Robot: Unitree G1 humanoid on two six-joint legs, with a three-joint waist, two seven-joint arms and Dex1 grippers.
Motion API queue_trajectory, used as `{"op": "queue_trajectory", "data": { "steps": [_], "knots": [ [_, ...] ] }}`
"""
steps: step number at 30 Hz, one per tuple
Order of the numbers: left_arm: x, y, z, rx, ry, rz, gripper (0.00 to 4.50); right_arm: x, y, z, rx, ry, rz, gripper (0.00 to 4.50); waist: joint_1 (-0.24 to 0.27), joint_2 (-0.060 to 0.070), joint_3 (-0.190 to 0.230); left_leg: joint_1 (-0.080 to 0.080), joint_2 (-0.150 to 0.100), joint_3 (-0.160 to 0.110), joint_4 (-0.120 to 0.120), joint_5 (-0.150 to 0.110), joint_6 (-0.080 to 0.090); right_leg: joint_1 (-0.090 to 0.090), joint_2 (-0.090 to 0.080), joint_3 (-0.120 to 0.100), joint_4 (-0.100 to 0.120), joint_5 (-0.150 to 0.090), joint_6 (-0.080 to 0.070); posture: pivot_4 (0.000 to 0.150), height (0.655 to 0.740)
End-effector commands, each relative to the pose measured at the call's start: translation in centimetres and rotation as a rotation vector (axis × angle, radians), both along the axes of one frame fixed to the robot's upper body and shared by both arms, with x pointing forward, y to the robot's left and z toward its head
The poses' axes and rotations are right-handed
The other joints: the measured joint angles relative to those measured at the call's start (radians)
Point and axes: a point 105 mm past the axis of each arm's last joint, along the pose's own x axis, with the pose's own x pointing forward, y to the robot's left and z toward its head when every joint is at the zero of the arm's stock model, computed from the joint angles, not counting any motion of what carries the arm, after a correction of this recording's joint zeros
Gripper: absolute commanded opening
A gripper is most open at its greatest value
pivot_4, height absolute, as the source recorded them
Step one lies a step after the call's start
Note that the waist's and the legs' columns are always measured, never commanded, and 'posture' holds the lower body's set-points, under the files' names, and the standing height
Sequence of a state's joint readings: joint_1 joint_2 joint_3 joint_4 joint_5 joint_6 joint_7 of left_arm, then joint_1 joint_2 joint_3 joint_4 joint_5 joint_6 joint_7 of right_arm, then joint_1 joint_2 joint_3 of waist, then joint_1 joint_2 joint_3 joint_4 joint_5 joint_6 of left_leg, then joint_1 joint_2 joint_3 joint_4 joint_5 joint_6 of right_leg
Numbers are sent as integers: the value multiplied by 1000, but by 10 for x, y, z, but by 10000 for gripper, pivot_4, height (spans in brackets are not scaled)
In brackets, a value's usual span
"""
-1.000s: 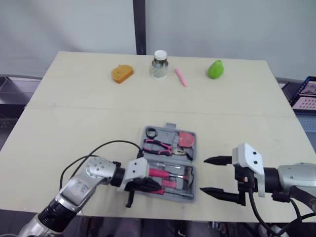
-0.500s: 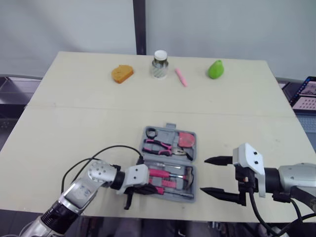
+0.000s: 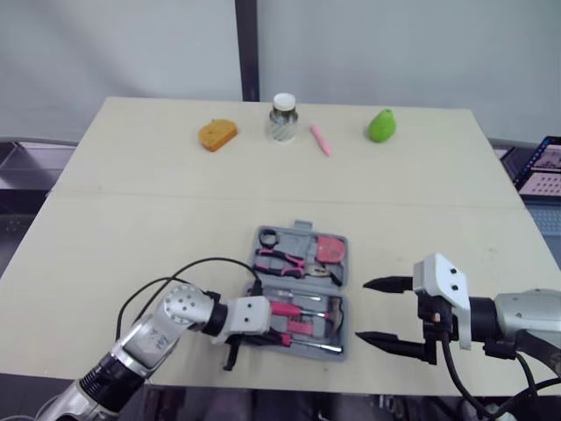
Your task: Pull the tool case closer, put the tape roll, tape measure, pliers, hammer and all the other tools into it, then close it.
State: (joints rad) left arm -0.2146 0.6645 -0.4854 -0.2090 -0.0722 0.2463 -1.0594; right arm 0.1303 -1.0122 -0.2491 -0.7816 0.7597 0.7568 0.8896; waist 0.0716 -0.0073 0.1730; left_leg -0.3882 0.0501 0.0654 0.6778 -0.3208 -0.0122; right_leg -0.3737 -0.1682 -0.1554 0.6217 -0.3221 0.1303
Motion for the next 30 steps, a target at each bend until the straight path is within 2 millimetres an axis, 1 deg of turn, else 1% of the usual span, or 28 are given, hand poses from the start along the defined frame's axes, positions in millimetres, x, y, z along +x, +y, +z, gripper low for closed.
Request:
{"op": "queue_trajectory", "data": {
  "steps": [1,3,4,6,7,8,10,12,14,16,18,21,22,24,25,26,28,30],
  "knots": [
    [-10,13,-26,97,92,39,967,-2,4,8,6,-39,12,45000,-1,1,-1,0,0,0,0,0,0,0,0,0,0,0,0,1500,7400],
    [-11,9,-11,18,129,46,967,-3,4,8,23,-33,6,45000,-2,1,-1,0,0,0,-1,0,0,0,0,0,0,0,0,1500,7400],
    [-11,9,0,-33,150,58,967,-3,4,8,33,-30,-2,45000,-4,1,-1,0,0,0,-1,0,0,0,0,0,0,0,0,1500,7400],
    [-5,15,22,-115,176,96,967,0,-1,4,45,-16,-34,45000,-11,1,-1,0,0,0,-1,0,0,0,0,0,0,0,0,1500,7400],
    [2,21,36,-157,182,138,967,2,-5,1,50,-8,-59,45000,-12,1,0,0,0,0,-2,0,0,-1,0,0,0,0,0,1500,7400],
    [6,25,44,-182,186,166,967,3,-8,-1,52,-2,-77,45000,-11,0,0,0,0,0,-2,0,0,-1,0,0,0,0,0,1500,7400],
    [27,41,67,-244,162,268,967,11,-15,-9,72,0,-139,45000,-9,0,0,-1,0,-1,-1,0,0,-1,0,0,0,0,0,1500,7400],
    [48,57,81,-285,120,369,967,18,-20,-19,85,5,-192,45000,-10,0,0,-1,0,-1,0,0,0,-1,0,0,0,0,0,1500,7400],
    [64,71,83,-276,68,450,967,24,-21,-31,98,13,-231,45000,-16,0,0,0,0,-1,0,0,0,0,0,0,1,0,0,1500,7400],
    [80,87,69,-213,11,536,967,34,-25,-45,98,14,-293,45000,-21,0,-1,0,0,0,-2,0,0,-1,0,0,1,0,0,1500,7400],
    [87,97,50,-158,4,584,967,43,-29,-59,75,5,-352,45000,-27,0,-1,1,0,2,-4,0,0,-2,0,0,1,0,0,1500,7400],
    [96,106,19,-58,-19,641,0,59,-41,-83,28,-11,-474,35989,-31,0,-1,1,0,3,-5,0,-1,-2,0,0,0,0,0,1500,7400],
    [99,107,11,-40,-24,656,0,62,-42,-90,18,-6,-497,31357,-30,0,-1,1,0,3,-5,0,-1,-3,0,0,0,0,0,1500,7400],
    [103,101,0,-36,-28,652,0,69,-42,-99,10,-7,-527,21102,-21,1,-1,1,0,3,-4,0,-1,-3,0,0,0,0,0,1500,7400],
    [105,97,-3,-44,-25,655,0,71,-41,-102,2,-10,-532,16127,-17,2,-2,1,0,3,-4,0,-1,-2,0,0,1,0,0,1500,7400],
    [105,92,-7,-53,-20,646,0,74,-40,-105,-4,-13,-533,10087,-14,3,-2,1,0,3,-2,0,-1,-1,0,0,1,0,0,1500,7400],
    [103,80,-13,-64,-9,617,0,75,-36,-108,-3,-5,-517,250,-11,6,-4,1,0,3,0,0,-1,-1,0,0,1,0,0,1500,7400],
    [99,65,-17,-77,10,575,0,76,-29,-110,2,4,-493,250,-8,8,-5,1,0,3,1,0,-1,-1,0,1,2,0,0,1500,7400]
  ]
}}
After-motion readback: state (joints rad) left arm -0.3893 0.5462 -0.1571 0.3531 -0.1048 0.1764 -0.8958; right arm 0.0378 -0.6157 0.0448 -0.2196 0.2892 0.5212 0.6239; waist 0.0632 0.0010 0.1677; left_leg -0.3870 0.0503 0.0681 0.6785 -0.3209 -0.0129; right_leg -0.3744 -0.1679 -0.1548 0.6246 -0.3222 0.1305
